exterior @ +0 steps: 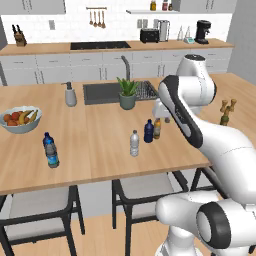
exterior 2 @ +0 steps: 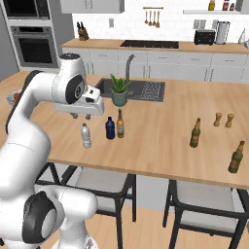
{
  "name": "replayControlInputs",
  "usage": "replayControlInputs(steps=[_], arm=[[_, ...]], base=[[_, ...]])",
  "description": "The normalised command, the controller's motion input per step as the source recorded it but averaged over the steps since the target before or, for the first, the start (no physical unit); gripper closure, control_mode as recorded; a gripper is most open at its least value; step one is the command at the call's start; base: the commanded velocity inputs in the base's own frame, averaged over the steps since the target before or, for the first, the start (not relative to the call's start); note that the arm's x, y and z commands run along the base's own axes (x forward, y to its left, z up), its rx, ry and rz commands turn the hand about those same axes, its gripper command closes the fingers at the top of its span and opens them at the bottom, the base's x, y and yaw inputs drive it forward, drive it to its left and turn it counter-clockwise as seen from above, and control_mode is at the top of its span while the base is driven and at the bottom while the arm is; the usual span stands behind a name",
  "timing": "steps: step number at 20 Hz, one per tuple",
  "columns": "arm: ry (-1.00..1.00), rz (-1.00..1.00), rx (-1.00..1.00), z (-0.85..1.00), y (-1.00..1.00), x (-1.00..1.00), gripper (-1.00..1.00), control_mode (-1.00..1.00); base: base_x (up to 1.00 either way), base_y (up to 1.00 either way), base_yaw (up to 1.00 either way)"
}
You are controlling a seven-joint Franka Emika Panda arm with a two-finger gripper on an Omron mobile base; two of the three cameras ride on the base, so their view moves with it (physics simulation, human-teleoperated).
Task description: Move the plastic bottles in the middle to the plastics group, and the glass bottles in the middle to the glass group.
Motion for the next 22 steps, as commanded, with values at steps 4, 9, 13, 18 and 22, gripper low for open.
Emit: replayControlInputs(steps=[4,9,13,18,22], arm=[[0.03,0.00,-0.02,-0.12,0.40,0.02,-1.00,-1.00],[0.03,0.00,-0.03,-0.35,0.75,0.47,-1.00,-1.00],[-0.03,0.00,0.00,-0.33,0.07,0.46,-1.00,-1.00],[-0.05,0.00,0.00,-0.33,0.03,0.22,-1.00,-1.00],[-0.02,0.00,0.00,-0.58,0.01,0.24,-1.00,-1.00]], base=[[0.00,0.00,0.00],[0.00,0.00,0.00],[0.00,0.00,0.00],[0.00,0.00,0.00],[0.00,0.00,0.00]])
